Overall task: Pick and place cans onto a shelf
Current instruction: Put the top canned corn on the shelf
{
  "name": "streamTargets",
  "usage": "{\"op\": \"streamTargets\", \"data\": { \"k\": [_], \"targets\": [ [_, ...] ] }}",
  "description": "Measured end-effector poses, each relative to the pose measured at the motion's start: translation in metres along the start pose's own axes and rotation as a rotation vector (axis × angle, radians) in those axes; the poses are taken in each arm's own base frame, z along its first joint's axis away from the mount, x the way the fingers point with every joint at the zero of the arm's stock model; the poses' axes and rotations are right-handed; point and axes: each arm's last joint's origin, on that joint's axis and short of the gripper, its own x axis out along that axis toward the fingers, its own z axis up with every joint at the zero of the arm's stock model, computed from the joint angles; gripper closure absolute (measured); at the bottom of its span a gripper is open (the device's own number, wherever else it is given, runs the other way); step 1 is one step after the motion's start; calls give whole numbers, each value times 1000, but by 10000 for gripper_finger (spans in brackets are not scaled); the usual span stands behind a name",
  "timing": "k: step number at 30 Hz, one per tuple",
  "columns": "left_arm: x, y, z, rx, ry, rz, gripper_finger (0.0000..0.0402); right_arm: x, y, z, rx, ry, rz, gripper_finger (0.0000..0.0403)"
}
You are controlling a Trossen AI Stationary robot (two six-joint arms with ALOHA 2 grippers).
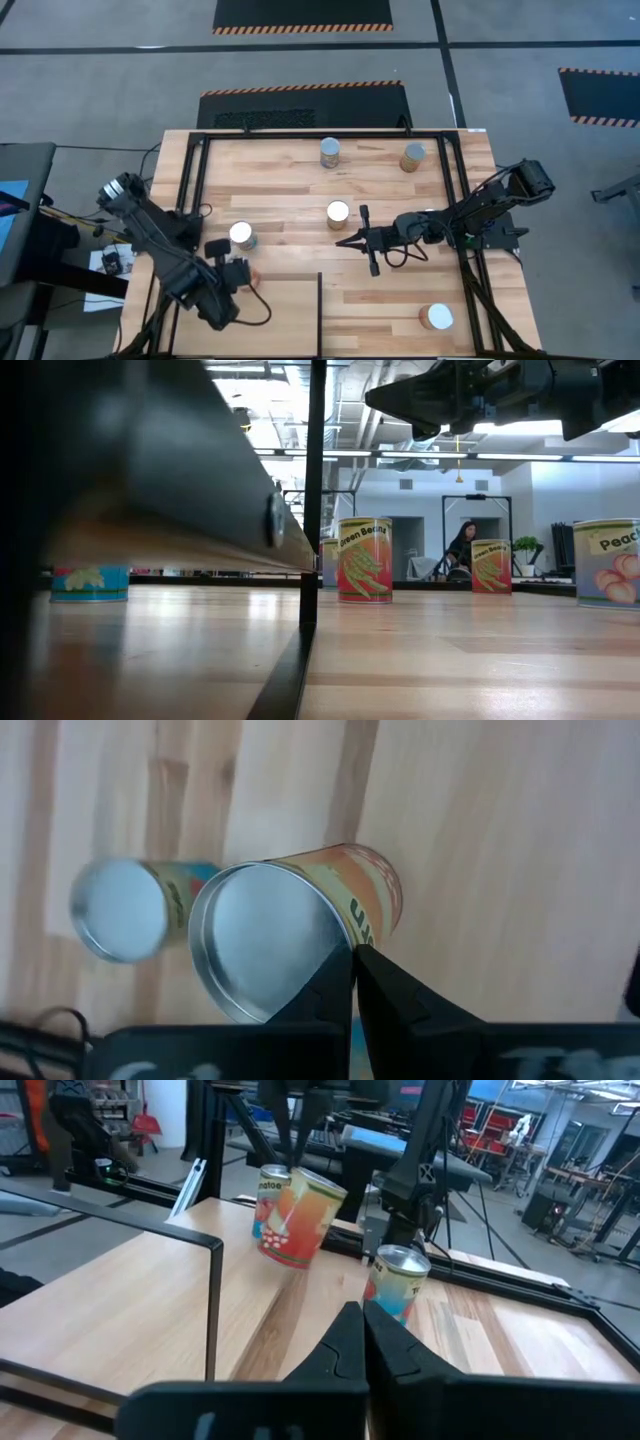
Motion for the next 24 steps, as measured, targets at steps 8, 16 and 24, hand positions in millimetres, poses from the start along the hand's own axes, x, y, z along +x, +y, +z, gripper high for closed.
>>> {"op": "streamTargets", "data": {
  "k": [8,16,24],
  "targets": [
    [-1,-11,-8,-86,16,-48,401,0,0,0,0,-2,0,399],
    [-6,-20,-24,-65,28,-70,401,0,0,0,0,-1,0,399],
    [5,-31,-26,70,14,-23,401,0,0,0,6,0,0,399]
  ]
}}
